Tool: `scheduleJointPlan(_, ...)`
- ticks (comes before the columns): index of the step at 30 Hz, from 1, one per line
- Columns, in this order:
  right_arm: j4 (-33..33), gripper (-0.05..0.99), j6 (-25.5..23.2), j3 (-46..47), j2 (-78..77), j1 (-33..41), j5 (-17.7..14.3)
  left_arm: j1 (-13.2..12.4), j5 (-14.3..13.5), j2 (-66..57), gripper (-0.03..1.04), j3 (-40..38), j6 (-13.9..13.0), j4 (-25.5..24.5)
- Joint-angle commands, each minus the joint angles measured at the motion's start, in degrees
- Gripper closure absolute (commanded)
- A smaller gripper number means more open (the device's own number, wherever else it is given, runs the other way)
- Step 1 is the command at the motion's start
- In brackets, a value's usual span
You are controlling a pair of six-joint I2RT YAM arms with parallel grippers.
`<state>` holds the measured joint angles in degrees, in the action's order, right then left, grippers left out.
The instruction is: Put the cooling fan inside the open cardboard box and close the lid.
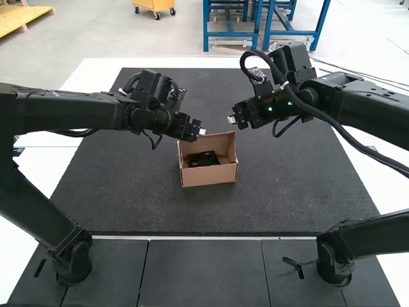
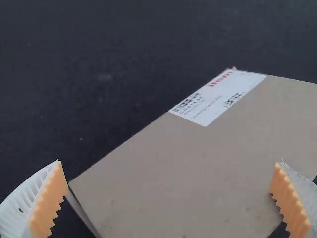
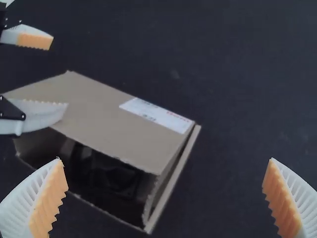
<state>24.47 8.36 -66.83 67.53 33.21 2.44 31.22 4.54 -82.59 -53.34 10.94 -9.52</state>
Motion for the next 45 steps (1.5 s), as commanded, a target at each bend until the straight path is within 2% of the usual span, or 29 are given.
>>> scheduleJointPlan(1,0.2,0.03,0.0,-2.5,-0.9,-0.7,1.3,1.0,0.7,0.3,0.05,0.2,-0.6,-0.6)
scheduleJointPlan(7,1.1,0.03,0.0,-2.9,-0.9,-0.7,1.4,1.7,1.2,0.3,0.05,1.7,-0.7,-1.7)
scheduleJointPlan(12,2.8,0.03,0.0,-2.7,-0.9,-0.6,3.2,1.7,2.0,0.3,0.05,3.9,-0.7,-1.6)
scheduleJointPlan(23,5.9,0.03,0.3,-1.9,-0.9,-0.3,4.4,2.0,2.0,-0.9,0.05,6.8,-0.4,1.4)
scheduleJointPlan(32,8.8,0.03,1.4,-1.1,-0.9,-0.2,4.4,3.7,1.8,-1.8,0.05,8.6,-0.3,3.1)
scheduleJointPlan(45,9.4,0.03,2.0,-0.8,-0.9,-0.3,4.4,6.1,0.6,-2.2,0.05,12.0,-0.1,5.5)
